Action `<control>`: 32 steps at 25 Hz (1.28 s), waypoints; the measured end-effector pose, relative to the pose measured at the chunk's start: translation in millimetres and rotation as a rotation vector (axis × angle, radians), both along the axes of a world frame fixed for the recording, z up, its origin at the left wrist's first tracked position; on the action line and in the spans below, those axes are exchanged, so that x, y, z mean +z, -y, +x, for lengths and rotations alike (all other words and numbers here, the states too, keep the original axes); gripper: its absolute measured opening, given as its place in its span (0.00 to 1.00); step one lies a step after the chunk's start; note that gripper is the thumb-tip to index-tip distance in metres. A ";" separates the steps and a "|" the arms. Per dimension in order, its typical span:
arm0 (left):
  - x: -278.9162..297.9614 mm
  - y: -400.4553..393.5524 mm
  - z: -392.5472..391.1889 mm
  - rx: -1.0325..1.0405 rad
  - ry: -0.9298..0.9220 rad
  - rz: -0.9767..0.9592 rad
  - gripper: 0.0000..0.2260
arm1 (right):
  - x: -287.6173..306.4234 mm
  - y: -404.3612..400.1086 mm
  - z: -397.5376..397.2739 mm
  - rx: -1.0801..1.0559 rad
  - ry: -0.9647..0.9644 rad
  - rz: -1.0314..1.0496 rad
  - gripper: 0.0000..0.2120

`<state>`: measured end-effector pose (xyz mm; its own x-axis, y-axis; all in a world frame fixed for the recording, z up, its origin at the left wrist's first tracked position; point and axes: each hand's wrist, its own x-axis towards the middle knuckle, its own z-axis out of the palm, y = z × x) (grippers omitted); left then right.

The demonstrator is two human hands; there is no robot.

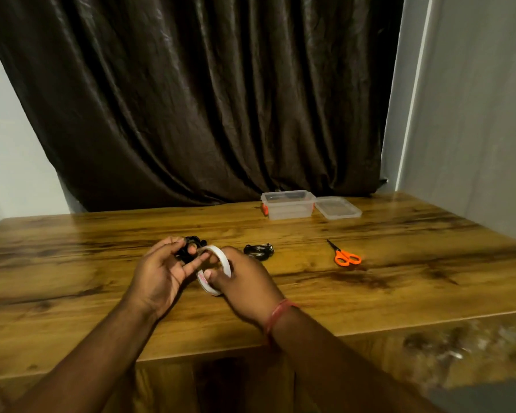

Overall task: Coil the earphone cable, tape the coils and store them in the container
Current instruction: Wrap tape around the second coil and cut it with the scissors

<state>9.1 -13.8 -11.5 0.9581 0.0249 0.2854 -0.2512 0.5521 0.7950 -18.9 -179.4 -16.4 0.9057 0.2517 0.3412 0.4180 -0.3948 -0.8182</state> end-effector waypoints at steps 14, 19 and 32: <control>7.5 3.2 -8.3 -0.071 -0.090 0.102 0.11 | -2.1 151.9 -1.5 -0.204 0.284 -0.558 0.08; 5.4 1.0 -4.8 -0.091 -0.081 0.133 0.12 | -7.0 156.4 31.7 -0.232 0.422 -0.799 0.10; 2.3 5.1 -6.6 -0.180 -0.074 0.289 0.04 | 17.9 62.9 32.2 -0.033 0.318 -0.132 0.07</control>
